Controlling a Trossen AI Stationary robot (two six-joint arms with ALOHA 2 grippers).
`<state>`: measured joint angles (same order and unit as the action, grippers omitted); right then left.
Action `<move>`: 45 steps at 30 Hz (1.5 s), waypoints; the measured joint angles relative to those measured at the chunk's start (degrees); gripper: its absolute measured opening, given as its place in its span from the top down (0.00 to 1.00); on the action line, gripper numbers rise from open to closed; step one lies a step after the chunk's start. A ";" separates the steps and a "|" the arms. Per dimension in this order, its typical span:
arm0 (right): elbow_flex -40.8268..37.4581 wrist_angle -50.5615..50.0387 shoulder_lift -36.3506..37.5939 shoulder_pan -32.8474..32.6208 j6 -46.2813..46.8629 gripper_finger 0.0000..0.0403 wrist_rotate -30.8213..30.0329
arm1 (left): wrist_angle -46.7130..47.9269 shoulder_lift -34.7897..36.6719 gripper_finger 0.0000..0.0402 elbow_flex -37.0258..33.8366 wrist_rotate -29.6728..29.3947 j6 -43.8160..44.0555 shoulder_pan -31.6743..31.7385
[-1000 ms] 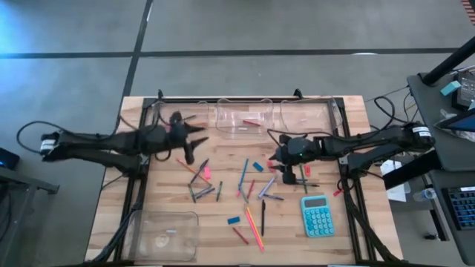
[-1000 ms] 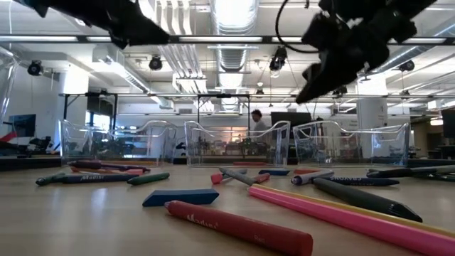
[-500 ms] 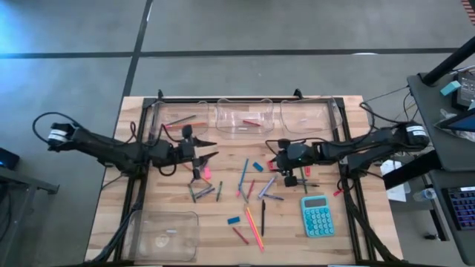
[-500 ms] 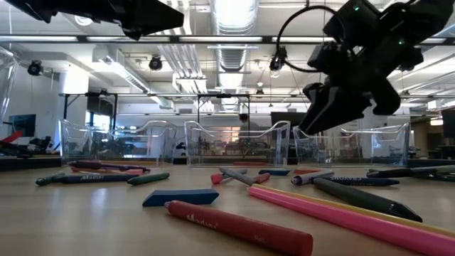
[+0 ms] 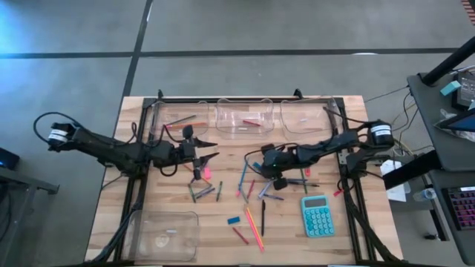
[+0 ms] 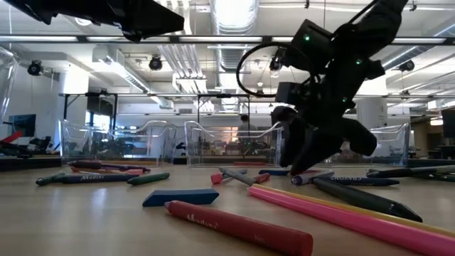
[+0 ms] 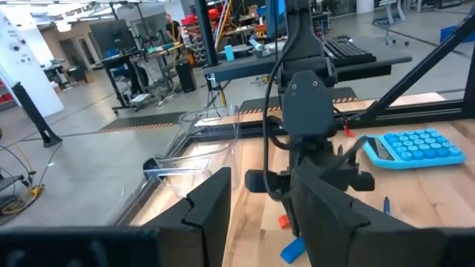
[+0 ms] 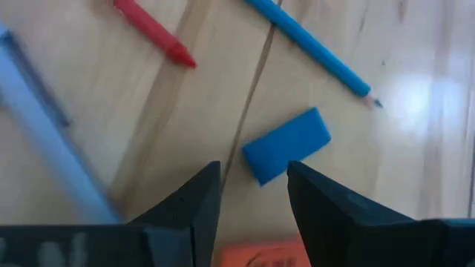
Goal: Sort crayons/erasers/pens/pencils in bins
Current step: Put the blue eraser into the top right transparent bin
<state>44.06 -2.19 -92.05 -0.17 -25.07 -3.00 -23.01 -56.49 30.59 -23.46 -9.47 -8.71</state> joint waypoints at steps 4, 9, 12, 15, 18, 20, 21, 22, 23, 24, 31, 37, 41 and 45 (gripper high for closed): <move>1.22 -0.26 -1.80 -0.15 -3.84 0.63 -1.31 | 0.00 0.02 0.68 -0.04 0.01 0.00 0.00; 1.28 -0.29 -3.56 -0.21 -6.73 0.63 -2.73 | -0.06 -0.11 0.68 -0.04 0.02 0.02 0.00; 1.28 -0.10 -4.48 -0.21 -7.97 0.63 -3.48 | -0.03 -0.17 0.68 -0.04 0.04 0.04 0.00; 1.26 0.05 -5.42 -0.21 -9.35 0.63 -5.16 | 0.00 -0.31 0.68 -0.04 0.04 0.09 0.00; 1.26 0.10 -6.19 -0.06 -9.50 0.63 -5.56 | -0.23 -0.46 0.68 -0.07 0.03 0.09 0.00; 1.23 0.07 -6.68 -0.06 -9.50 0.64 -5.76 | 0.02 -0.51 0.68 -0.07 0.04 0.09 0.00; 1.22 0.01 -6.94 -0.06 -9.49 0.65 -5.89 | -0.07 -0.55 0.68 -0.07 0.04 0.09 0.00; 1.20 -0.07 -7.11 -0.06 -9.48 0.66 -6.00 | -0.13 -0.60 0.68 -0.07 0.04 0.09 0.00; 1.20 -0.10 -7.37 -0.05 -9.48 0.68 -6.02 | -0.11 -0.69 0.68 -0.07 0.04 0.09 0.00; 1.20 -0.12 -7.62 -0.04 -9.48 0.69 -6.02 | -0.07 -0.75 0.68 -0.07 0.04 0.09 0.00; 1.26 -0.40 -10.00 0.01 -8.41 0.85 -6.04 | 0.00 -1.27 0.68 -0.07 0.05 0.09 0.00; 1.26 -0.17 -9.84 0.03 -5.56 0.97 -6.47 | -0.13 -1.27 0.68 -0.07 0.05 0.09 0.00; 1.26 -0.18 -7.02 0.02 -3.01 0.97 -6.48 | -0.11 -1.27 0.68 -0.07 0.07 0.09 0.00; 1.22 -0.23 -1.80 -0.37 0.06 0.98 -6.52 | -0.09 -1.27 0.68 -0.07 0.07 0.09 0.00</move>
<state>45.27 -2.43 -93.85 -0.54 -25.01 -9.52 -23.09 -57.76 30.52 -23.40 -9.39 -8.71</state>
